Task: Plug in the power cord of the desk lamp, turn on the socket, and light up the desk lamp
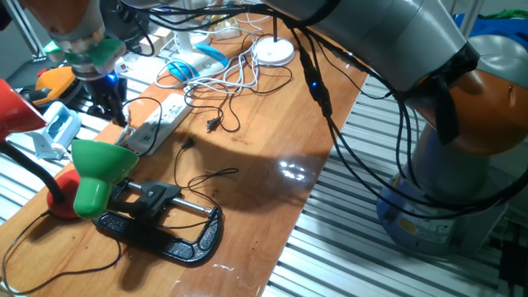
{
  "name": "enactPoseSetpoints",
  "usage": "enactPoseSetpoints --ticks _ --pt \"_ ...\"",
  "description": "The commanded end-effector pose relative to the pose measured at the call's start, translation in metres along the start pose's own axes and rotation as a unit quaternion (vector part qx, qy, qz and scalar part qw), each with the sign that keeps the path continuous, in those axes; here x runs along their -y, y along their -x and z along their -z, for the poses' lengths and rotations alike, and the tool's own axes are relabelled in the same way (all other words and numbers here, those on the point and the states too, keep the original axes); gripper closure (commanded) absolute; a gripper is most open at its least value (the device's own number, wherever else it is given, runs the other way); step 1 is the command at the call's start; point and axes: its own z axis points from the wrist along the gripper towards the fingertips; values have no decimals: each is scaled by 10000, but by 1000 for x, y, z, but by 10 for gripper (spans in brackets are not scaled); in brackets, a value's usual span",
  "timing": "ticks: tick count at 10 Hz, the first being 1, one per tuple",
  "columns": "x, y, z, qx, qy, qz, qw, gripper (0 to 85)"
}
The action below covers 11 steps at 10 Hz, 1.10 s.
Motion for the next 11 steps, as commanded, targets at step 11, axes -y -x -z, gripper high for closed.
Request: enactPoseSetpoints --ticks 11 --pt "3 -17 23 -248 -163 -979 9948 850"
